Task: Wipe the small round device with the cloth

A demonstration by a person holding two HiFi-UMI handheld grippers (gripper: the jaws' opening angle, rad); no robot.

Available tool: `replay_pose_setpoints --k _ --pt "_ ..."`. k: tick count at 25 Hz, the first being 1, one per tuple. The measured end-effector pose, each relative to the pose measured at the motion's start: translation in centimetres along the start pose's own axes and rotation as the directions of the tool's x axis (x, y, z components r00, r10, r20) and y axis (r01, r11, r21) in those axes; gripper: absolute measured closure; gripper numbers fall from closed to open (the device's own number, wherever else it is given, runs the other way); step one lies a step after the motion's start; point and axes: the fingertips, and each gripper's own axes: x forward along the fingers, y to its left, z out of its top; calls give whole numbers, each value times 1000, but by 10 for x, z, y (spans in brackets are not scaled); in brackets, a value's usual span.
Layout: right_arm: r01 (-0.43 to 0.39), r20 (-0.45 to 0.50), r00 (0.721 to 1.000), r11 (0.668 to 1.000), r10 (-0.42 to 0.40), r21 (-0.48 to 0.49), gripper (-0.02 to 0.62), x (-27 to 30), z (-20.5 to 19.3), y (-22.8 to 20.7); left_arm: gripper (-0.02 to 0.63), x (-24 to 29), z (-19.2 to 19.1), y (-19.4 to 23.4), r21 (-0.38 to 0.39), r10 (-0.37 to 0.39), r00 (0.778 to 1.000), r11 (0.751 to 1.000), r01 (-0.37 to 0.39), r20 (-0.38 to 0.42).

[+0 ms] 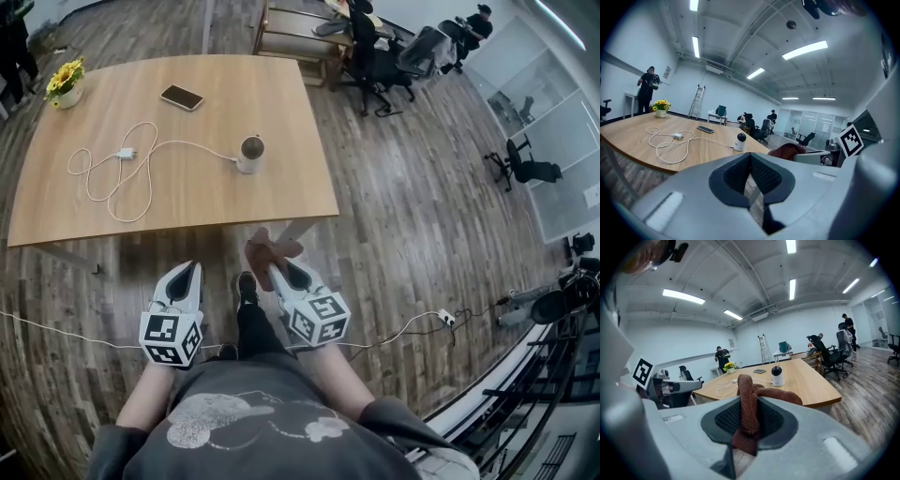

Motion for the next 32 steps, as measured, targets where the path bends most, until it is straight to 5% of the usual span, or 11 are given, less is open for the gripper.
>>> replay_pose_setpoints --k 20,32 --pt "-177 13 984 982 179 -67 529 169 109 -65 586 149 72 58 6 121 993 993 -121 16" --pt "-271 -64 962 958 265 -93 529 257 128 -85 586 199 85 90 -28 219 976 975 -219 17"
